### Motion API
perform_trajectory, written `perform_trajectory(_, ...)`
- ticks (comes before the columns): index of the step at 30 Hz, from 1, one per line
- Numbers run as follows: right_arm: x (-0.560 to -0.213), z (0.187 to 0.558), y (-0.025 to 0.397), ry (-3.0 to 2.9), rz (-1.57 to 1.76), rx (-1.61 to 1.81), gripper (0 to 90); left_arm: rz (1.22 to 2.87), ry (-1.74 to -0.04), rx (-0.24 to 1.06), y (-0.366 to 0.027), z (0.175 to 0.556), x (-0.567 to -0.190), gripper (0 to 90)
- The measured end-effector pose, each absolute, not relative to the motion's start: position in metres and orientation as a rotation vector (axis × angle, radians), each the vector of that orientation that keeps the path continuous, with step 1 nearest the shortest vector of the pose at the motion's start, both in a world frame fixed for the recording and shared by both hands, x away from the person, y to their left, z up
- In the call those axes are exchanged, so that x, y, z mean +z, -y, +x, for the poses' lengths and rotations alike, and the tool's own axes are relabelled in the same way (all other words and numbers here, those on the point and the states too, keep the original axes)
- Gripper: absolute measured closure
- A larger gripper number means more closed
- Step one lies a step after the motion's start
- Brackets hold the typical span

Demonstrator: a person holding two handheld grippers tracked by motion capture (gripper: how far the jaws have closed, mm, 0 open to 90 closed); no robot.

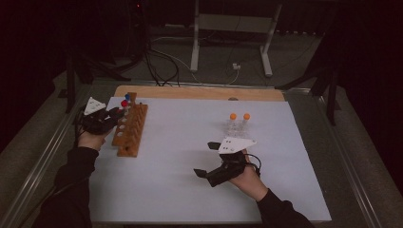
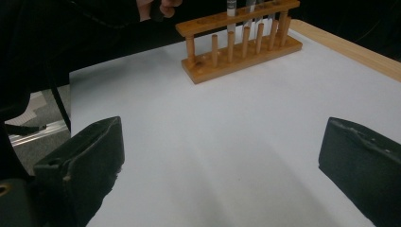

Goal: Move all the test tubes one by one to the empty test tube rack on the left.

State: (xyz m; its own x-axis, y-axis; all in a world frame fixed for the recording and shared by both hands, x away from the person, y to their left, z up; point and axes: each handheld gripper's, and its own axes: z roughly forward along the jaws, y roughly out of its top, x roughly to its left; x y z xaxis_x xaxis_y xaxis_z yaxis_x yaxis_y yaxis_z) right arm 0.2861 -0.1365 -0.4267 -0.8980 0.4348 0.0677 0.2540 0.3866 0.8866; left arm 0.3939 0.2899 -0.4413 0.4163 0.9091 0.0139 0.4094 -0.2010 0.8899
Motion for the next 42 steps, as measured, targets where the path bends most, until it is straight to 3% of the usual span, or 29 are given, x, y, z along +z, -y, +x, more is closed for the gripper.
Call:
perform_trajectory(6, -0.425, 0.286, 0.138, -2.457, 0.624, 1.536, 0.9, 1.816, -1.138, 0.678, -0.29, 0.394, -0.441, 68.5)
perform_trajectory(9, -0.425, 0.286, 0.138, -2.453, 0.624, 1.537, 0.9, 1.808, -1.126, 0.652, -0.291, 0.391, -0.439, 57.8)
perform_trajectory(16, -0.412, 0.291, 0.151, -2.382, 0.644, 1.569, 0.9, 1.771, -1.076, 0.63, -0.289, 0.369, -0.424, 20.6)
perform_trajectory(20, -0.399, 0.296, 0.168, -2.324, 0.647, 1.567, 0.9, 1.778, -0.987, 0.583, -0.279, 0.349, -0.417, 7.2)
perform_trajectory(32, -0.395, 0.34, 0.244, -2.101, 0.896, 1.398, 1.3, 1.792, -0.766, 0.427, -0.227, 0.303, -0.416, 2.4)
perform_trajectory(42, -0.44, 0.373, 0.272, -2.046, 1.128, 1.28, 15.6, 1.821, -0.682, 0.34, -0.206, 0.292, -0.424, 2.4)
